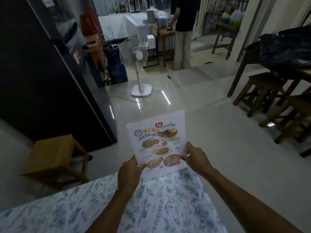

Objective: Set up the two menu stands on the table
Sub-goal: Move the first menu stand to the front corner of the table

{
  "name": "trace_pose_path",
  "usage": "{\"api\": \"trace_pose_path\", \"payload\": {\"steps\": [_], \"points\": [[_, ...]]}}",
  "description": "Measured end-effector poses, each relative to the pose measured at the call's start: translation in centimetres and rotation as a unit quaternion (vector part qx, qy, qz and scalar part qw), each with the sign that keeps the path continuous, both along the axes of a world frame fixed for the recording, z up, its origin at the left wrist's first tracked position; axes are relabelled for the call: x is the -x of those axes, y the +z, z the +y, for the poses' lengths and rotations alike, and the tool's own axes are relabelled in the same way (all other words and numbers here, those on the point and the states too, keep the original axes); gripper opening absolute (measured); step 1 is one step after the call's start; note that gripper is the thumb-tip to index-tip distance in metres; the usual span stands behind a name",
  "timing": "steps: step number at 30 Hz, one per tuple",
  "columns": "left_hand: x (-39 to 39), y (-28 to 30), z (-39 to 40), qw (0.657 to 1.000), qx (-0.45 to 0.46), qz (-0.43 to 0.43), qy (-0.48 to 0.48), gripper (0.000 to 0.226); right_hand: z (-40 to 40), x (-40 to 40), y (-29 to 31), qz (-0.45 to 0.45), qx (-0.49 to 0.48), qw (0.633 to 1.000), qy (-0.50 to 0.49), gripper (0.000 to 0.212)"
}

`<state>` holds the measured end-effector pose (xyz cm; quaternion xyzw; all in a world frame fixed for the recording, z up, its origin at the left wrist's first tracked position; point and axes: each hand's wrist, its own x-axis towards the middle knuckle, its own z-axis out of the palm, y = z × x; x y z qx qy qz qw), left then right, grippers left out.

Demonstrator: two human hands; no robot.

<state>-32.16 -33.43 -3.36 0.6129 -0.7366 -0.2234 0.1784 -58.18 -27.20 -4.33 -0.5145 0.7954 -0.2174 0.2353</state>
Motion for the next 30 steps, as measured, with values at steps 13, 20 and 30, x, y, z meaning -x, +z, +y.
{"api": "trace_pose_path", "payload": {"steps": [13, 20, 30], "points": [[-0.1, -0.9, 0.0, 0.999, 0.036, -0.004, 0.002, 0.035, -0.2, 0.2, -0.8, 0.027, 0.014, 1.000, 0.008, 0.047], [0.0, -0.8, 0.6, 1.000, 0.029, 0.001, 0.010, 0.037, 0.0, -0.3, -0.8, 0.015, 0.017, 1.000, -0.008, 0.045], [0.3, -0.7, 0.5, 1.000, 0.007, -0.009, 0.019, 0.041, -0.5, -0.4, -0.5, 0.011, 0.001, 1.000, -0.007, 0.049]]}}
